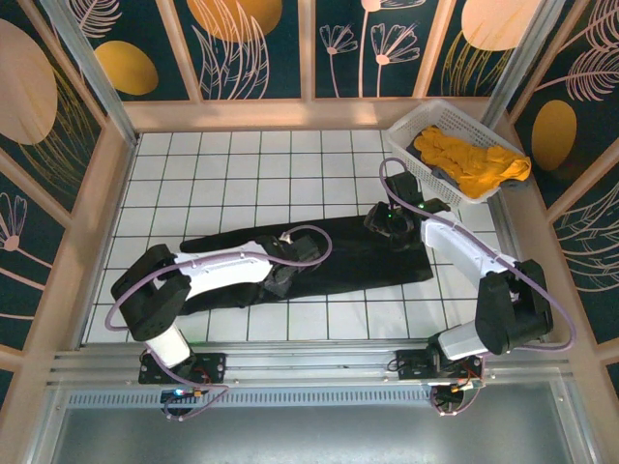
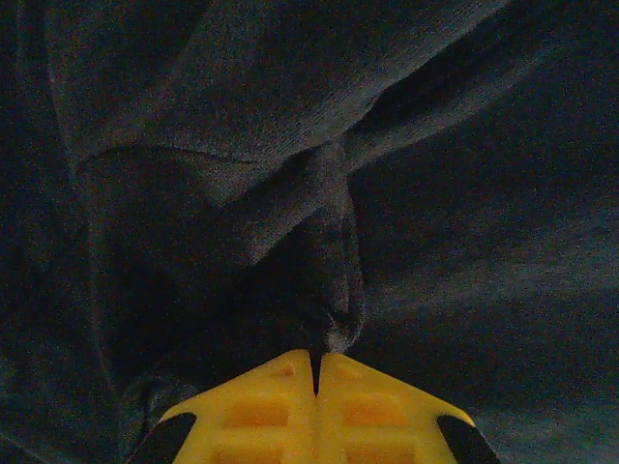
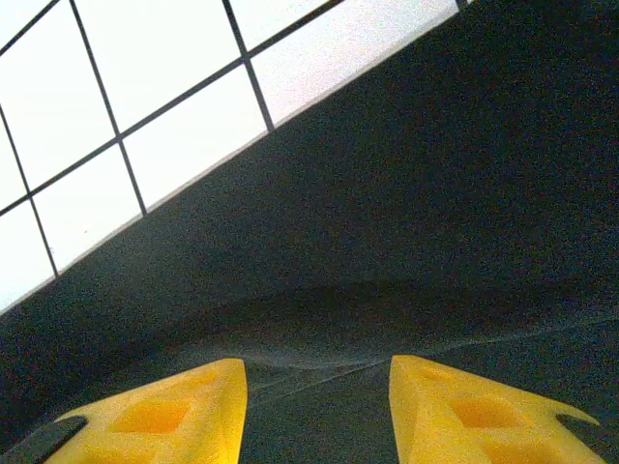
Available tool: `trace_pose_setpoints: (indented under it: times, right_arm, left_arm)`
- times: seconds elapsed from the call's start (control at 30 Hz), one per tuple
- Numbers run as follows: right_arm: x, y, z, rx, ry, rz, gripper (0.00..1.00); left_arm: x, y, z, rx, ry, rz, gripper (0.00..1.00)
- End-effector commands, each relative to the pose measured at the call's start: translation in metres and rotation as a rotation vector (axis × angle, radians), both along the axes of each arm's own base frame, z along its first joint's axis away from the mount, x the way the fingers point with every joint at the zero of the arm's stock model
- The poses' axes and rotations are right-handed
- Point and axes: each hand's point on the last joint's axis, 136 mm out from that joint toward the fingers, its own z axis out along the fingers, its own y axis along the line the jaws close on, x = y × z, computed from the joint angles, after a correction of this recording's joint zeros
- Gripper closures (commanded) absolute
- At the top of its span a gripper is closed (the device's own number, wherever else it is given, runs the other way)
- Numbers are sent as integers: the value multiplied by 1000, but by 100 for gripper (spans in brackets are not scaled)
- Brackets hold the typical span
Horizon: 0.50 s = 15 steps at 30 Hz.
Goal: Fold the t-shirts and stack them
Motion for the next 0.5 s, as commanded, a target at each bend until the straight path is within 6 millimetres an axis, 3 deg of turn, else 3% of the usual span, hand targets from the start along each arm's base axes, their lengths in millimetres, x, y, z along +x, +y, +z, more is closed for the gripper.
trace_pose_setpoints:
  times: [0.0,0.17,0.4,0.47]
  right_arm:
    - [3,0,0,5,-4,9,57]
    - [2,0,-2,9,2,11,57]
    - [-2,-1,-6,15,12,12,57]
    - [-3,-1,-7,14,14,13,57]
  left_arm:
    - [-3,-23,26,-146,17,58,100]
    - [-11,-45,37,-285,73,113,100]
    - [-20,-61,23,-359,154,181,100]
    - [-19,-67,22,-374,163,185,83]
